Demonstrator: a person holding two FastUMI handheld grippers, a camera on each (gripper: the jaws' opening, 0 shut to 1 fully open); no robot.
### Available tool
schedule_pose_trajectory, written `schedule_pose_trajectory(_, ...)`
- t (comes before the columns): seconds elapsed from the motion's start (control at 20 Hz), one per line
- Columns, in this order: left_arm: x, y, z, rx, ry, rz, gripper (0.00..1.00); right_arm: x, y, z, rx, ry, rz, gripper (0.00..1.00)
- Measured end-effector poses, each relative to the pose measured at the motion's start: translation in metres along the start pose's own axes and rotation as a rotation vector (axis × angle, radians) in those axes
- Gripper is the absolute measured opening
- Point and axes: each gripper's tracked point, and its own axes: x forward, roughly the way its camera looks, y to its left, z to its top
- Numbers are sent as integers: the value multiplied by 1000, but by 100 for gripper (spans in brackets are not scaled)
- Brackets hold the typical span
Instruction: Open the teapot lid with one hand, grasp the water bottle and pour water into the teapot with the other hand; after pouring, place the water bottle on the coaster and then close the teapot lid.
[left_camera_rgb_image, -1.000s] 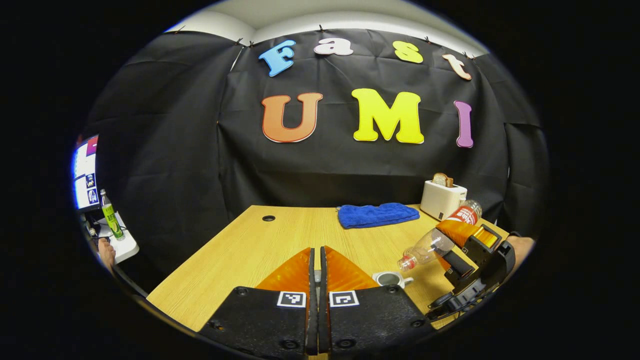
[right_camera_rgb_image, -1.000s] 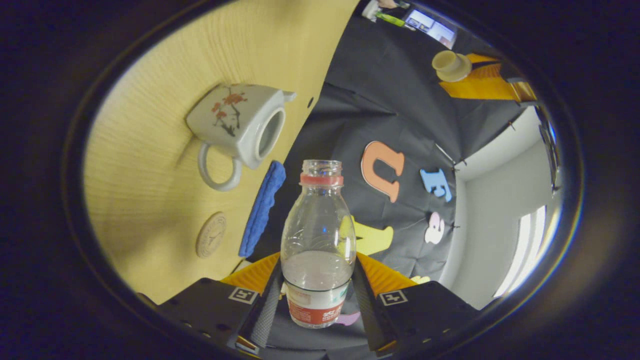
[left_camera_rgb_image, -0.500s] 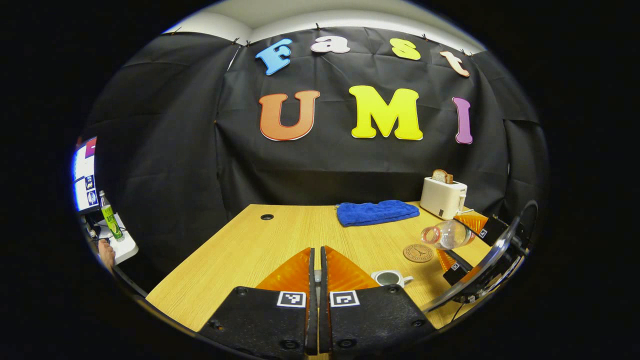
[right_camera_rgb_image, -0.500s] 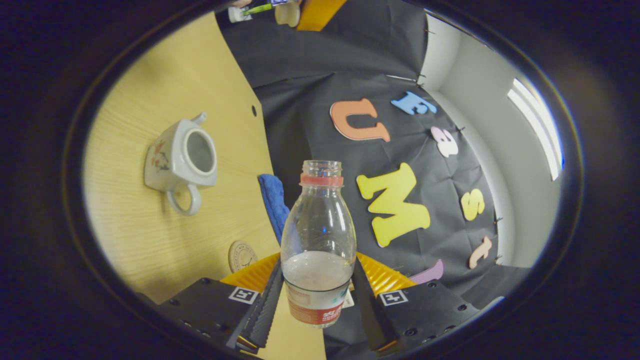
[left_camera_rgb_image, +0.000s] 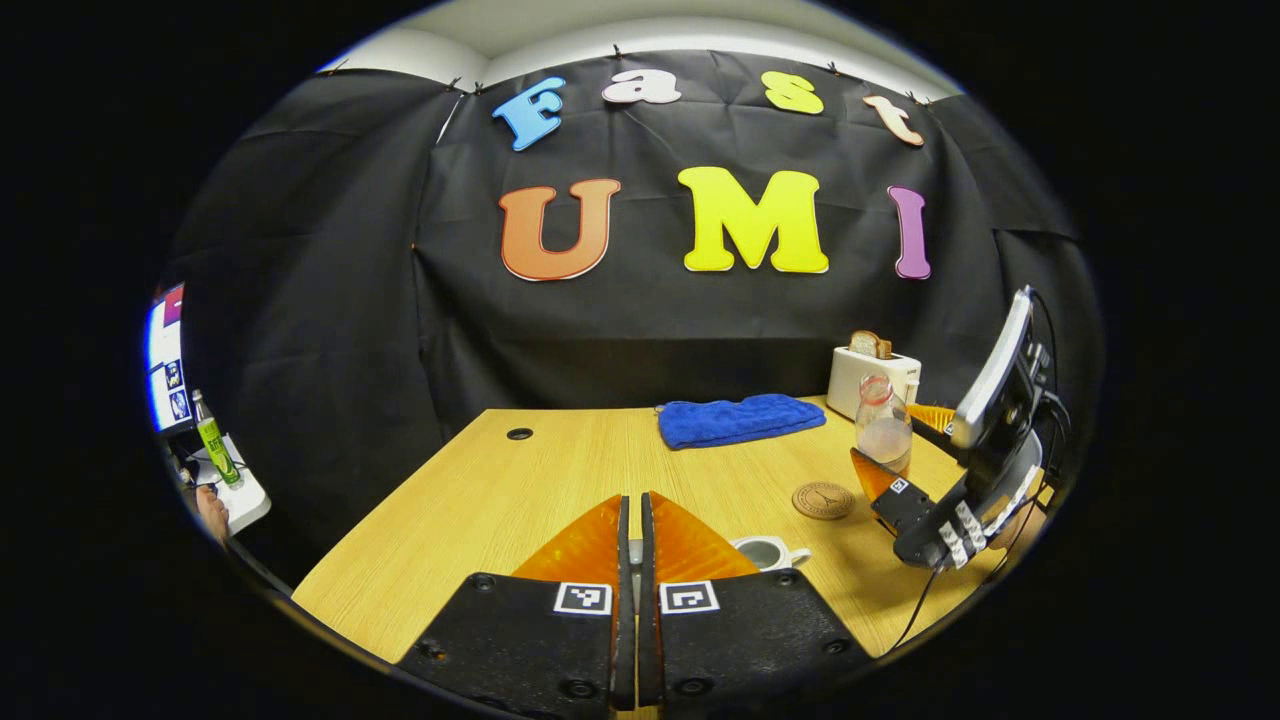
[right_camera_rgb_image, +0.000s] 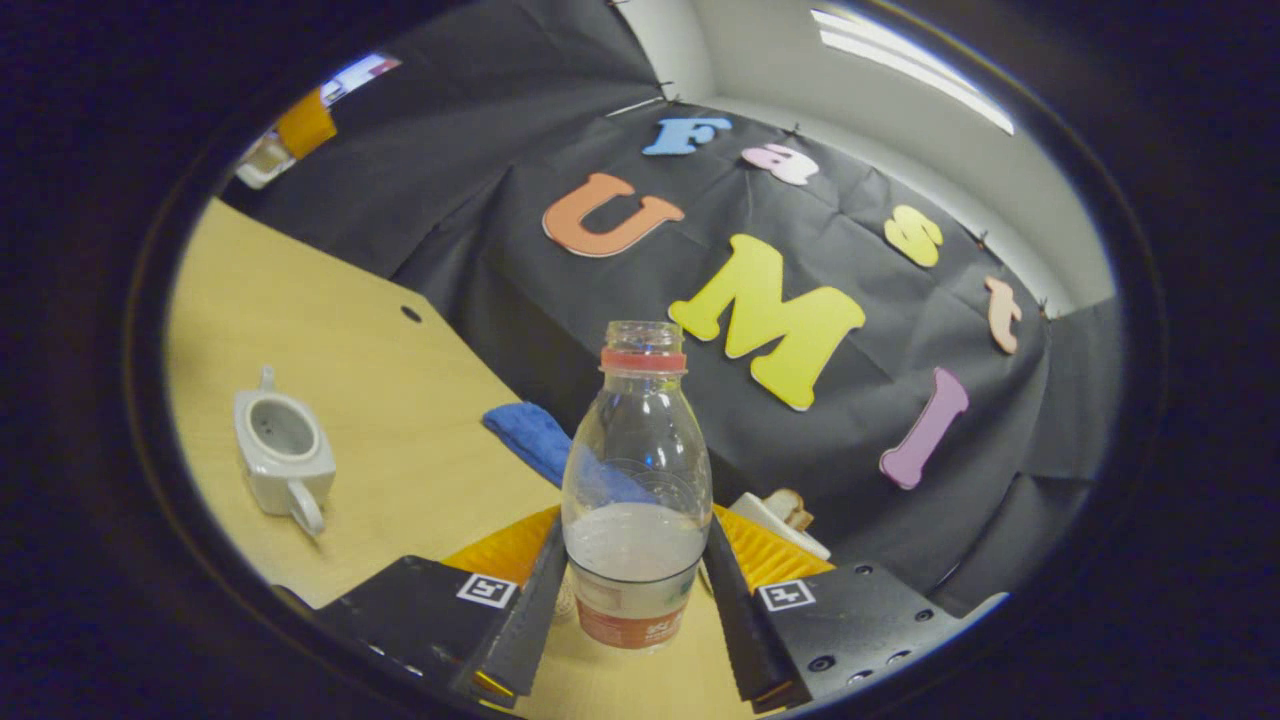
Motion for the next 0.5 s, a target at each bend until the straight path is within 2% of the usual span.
schedule_pose_trajectory(0.15, 2, -1, -2, 5, 6, -2, 4, 7, 3, -5, 206, 45, 41, 75)
schedule_pose_trajectory(0.2, 2, -1, -3, 6, 7, 1, 4, 7, 3, -7, 251, 56, 46, 72)
schedule_pose_trajectory(0.3, 3, 1, -5, 8, 12, 4, 4, 13, 3, -8, 335, 75, 60, 75)
schedule_pose_trajectory(0.35, 4, 1, -5, 9, 14, 5, 4, 25, 1, -7, 376, 79, 69, 72)
schedule_pose_trajectory(0.5, 5, 3, -8, 7, 22, 12, 4, 41, 0, -10, 465, 100, 56, 75)
